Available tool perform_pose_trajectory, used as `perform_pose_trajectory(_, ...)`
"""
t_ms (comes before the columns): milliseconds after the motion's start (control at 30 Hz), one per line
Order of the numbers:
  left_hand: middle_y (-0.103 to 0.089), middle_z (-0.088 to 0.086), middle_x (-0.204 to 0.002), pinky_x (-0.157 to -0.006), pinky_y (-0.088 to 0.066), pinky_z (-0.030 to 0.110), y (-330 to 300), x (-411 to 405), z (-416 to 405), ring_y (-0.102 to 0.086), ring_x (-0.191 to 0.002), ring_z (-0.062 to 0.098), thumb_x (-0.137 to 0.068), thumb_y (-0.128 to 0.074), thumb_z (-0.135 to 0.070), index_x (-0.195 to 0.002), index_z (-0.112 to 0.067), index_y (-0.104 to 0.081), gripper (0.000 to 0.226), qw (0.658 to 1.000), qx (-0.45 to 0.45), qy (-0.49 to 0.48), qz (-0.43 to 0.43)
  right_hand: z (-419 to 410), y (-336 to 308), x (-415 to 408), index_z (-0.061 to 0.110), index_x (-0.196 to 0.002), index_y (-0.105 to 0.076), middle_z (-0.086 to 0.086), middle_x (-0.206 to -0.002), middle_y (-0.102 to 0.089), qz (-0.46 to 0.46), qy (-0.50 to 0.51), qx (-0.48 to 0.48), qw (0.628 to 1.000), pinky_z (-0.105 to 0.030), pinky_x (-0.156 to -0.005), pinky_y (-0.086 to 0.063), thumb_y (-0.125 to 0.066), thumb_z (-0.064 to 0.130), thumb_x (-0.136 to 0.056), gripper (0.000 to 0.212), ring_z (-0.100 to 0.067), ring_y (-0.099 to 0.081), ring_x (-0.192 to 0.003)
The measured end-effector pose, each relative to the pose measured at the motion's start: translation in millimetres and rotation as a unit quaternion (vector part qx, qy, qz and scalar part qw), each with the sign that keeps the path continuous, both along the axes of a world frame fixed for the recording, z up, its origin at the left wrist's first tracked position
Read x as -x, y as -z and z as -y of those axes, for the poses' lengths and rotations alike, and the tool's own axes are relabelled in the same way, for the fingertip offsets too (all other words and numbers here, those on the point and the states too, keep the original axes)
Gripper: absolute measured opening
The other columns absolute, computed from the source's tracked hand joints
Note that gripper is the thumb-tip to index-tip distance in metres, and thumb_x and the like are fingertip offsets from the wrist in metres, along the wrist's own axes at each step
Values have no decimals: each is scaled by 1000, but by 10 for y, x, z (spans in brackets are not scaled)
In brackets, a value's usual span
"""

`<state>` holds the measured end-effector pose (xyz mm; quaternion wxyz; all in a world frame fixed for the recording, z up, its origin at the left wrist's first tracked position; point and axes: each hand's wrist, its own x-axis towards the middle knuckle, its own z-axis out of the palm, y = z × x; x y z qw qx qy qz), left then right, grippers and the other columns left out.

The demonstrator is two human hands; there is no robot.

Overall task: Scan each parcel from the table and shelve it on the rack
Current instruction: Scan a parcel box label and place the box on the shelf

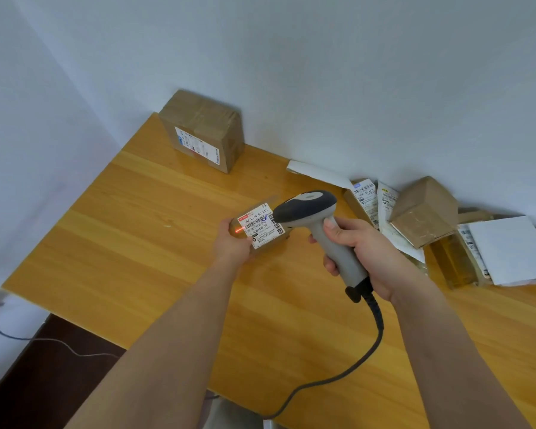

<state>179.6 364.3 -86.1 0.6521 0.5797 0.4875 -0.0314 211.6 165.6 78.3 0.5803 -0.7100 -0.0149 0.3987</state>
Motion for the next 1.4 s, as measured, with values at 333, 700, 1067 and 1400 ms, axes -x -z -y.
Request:
perform_pose_trajectory(333,-63,12,-117,-70,-59,41,3,-38,45,-65,-97,28,-90,-58,9,-146,-25,-34,69,1000,-13,-22,-14,140,-215,74,9,-110,-65,-8,-97,-64,32,-1,0,999,-25,-53,-45,-51,30,-98,29,-13,-52,-53)
perform_pose_trajectory(700,-63,13,-116,-75,-59,43,14,-46,39,-65,-96,28,-91,-57,11,-146,-23,-33,69,999,3,-34,0,189,-377,147,5,-106,-65,-10,-94,-62,29,32,3,999,-26,-51,-43,-53,29,-98,28,-14,-50,-51)
perform_pose_trajectory(1067,-62,20,-123,-57,-54,32,73,3,56,-67,-87,30,-86,-64,11,-148,-17,-30,76,992,55,-111,29,196,-479,169,-1,-108,-64,-10,-93,-60,38,46,0,998,-24,-47,-42,-53,29,-98,33,-14,-49,-49)
perform_pose_trajectory(1400,-61,14,-128,-55,-54,26,119,13,115,-66,-95,24,-96,-57,-2,-148,-16,-35,59,985,47,-159,48,168,-418,179,1,-108,-64,-8,-89,-61,33,35,11,999,-26,-51,-42,-54,34,-94,38,-14,-50,-51)
